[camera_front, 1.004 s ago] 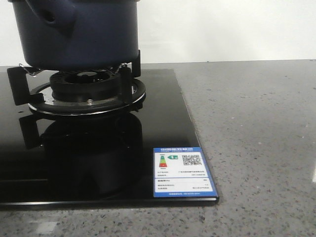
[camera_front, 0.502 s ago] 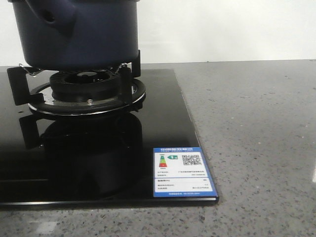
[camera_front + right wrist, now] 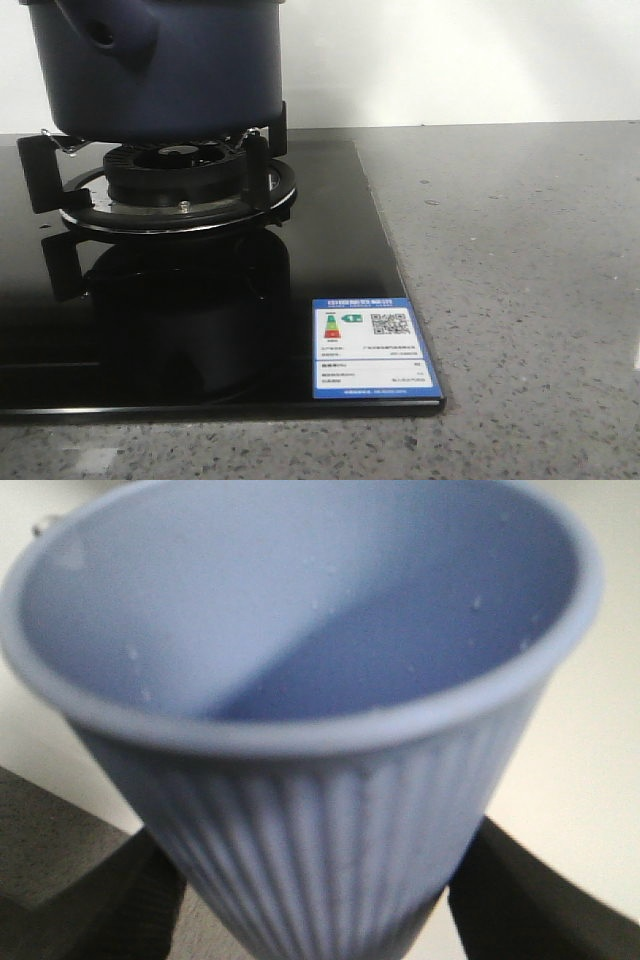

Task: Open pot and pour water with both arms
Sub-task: 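Tilt the held cup over the open pot with the right gripper to pour, then lower the cup back onto the counter and open the right gripper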

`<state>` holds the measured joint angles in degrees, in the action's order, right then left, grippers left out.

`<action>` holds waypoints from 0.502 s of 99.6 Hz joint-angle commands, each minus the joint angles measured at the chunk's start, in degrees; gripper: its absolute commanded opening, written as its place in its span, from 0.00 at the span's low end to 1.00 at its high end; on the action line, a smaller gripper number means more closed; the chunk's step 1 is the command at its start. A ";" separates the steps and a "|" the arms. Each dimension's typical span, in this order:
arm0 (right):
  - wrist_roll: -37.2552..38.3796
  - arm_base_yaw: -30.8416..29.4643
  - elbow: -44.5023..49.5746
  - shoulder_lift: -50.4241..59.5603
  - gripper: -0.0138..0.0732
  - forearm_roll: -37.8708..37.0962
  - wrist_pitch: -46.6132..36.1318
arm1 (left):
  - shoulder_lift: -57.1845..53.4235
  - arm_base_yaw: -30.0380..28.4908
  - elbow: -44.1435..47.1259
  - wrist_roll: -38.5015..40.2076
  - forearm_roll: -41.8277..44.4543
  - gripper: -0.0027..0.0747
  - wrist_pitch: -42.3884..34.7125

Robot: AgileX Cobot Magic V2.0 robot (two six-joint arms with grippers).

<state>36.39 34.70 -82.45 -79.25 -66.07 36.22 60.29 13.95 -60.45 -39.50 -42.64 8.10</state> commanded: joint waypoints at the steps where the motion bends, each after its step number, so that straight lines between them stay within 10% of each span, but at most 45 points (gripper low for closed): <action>1: 2.55 -4.30 2.09 6.09 0.48 4.89 -4.80 | -1.47 -0.22 -2.07 0.24 -0.60 0.46 -4.22; 50: 24.79 -31.29 43.51 24.31 0.48 5.35 -39.62 | -1.47 -0.22 -2.07 0.24 -1.19 0.46 -3.83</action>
<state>59.58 7.06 -41.54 -55.91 -59.53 5.10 60.29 13.95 -60.45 -39.50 -42.64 8.82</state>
